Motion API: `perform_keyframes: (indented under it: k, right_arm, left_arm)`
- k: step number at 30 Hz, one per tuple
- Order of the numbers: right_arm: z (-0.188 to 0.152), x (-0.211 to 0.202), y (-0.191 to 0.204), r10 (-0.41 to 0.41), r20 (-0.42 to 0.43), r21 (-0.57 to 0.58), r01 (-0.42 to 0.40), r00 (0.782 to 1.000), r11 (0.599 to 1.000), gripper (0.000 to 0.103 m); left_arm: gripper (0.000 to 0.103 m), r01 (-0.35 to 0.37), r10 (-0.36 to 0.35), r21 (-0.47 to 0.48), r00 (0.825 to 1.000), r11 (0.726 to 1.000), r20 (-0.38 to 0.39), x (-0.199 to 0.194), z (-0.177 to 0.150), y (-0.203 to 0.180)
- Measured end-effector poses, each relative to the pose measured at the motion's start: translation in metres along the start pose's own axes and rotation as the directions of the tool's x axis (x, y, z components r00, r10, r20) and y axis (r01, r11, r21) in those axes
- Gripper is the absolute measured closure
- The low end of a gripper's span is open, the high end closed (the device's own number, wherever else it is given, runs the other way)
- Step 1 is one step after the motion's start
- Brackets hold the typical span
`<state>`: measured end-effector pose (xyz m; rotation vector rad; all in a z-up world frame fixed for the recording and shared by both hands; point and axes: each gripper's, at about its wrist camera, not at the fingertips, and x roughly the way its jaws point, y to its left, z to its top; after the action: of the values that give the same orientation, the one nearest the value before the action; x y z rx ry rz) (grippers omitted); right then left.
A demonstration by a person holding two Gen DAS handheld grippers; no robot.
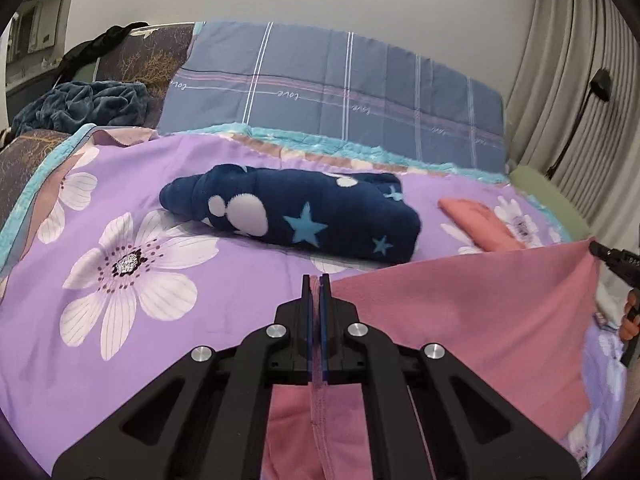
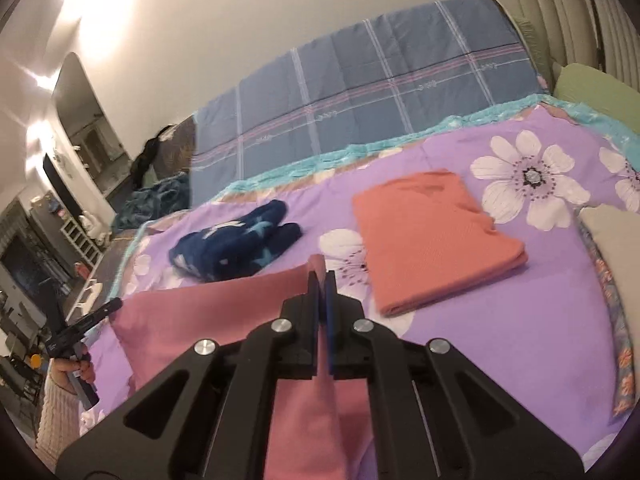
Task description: Fold small clothes
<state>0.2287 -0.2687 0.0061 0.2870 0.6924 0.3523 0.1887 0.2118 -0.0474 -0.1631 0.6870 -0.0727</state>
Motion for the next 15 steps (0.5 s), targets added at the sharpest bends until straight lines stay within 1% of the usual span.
perform_keyframes:
  k: [1, 3, 4, 5, 6, 7, 8, 9, 11, 12, 13, 15]
  right_arm:
    - [0.001, 0.01, -0.002, -0.024, -0.021, 0.0, 0.024, 1.0, 1.0, 0.1]
    - [-0.004, 0.048, -0.014, -0.073, -0.105, 0.011, 0.074, 0.992, 0.997, 0.097]
    - [-0.01, 0.068, -0.02, -0.097, -0.152, 0.019, 0.101, 0.984, 0.995, 0.093]
    - [-0.017, 0.085, -0.026, -0.128, -0.19, 0.022, 0.135, 0.973, 0.991, 0.091]
    - [-0.026, 0.099, -0.032, -0.164, -0.225, 0.02, 0.173, 0.96, 0.985, 0.087]
    - [-0.033, 0.106, -0.037, -0.183, -0.248, 0.019, 0.194, 0.951, 0.981, 0.083]
    - [-0.041, 0.107, -0.043, -0.18, -0.252, 0.03, 0.194, 0.951, 0.981, 0.082]
    - [-0.045, 0.103, -0.047, -0.167, -0.239, 0.044, 0.182, 0.956, 0.982, 0.082]
    - [-0.051, 0.083, -0.054, -0.137, -0.22, 0.072, 0.156, 0.966, 0.985, 0.075]
    - [-0.056, 0.065, -0.057, -0.126, -0.202, 0.081, 0.145, 0.971, 0.986, 0.075]
    - [-0.058, 0.053, -0.057, -0.118, -0.19, 0.079, 0.135, 0.975, 0.988, 0.075]
    - [-0.069, 0.025, -0.052, -0.085, -0.174, 0.068, 0.098, 0.981, 0.993, 0.075]
  left_arm:
    - [0.101, -0.027, 0.028, 0.022, 0.999, 0.999, -0.023, 0.014, 0.0, -0.003]
    - [0.099, -0.082, 0.088, 0.071, 0.993, 0.994, -0.084, 0.045, -0.007, -0.004]
    - [0.098, -0.123, 0.135, 0.09, 0.98, 0.988, -0.144, 0.066, -0.015, -0.002]
    - [0.094, -0.145, 0.16, 0.096, 0.972, 0.985, -0.173, 0.075, -0.02, 0.001]
    - [0.085, -0.167, 0.184, 0.1, 0.962, 0.981, -0.203, 0.084, -0.026, 0.004]
    - [0.076, -0.178, 0.196, 0.098, 0.957, 0.979, -0.216, 0.087, -0.032, 0.008]
    - [0.072, -0.178, 0.193, 0.091, 0.961, 0.98, -0.2, 0.08, -0.038, 0.012]
    - [0.064, -0.179, 0.192, 0.087, 0.965, 0.98, -0.179, 0.07, -0.04, 0.015]
    - [0.056, -0.164, 0.172, 0.073, 0.976, 0.984, -0.136, 0.041, -0.046, 0.02]
    - [0.056, -0.149, 0.156, 0.063, 0.98, 0.987, -0.122, 0.029, -0.049, 0.021]
    - [0.056, -0.108, 0.112, 0.04, 0.988, 0.993, -0.105, 0.009, -0.056, 0.023]
    - [0.056, -0.029, 0.029, 0.002, 0.995, 1.0, -0.094, -0.021, -0.07, 0.024]
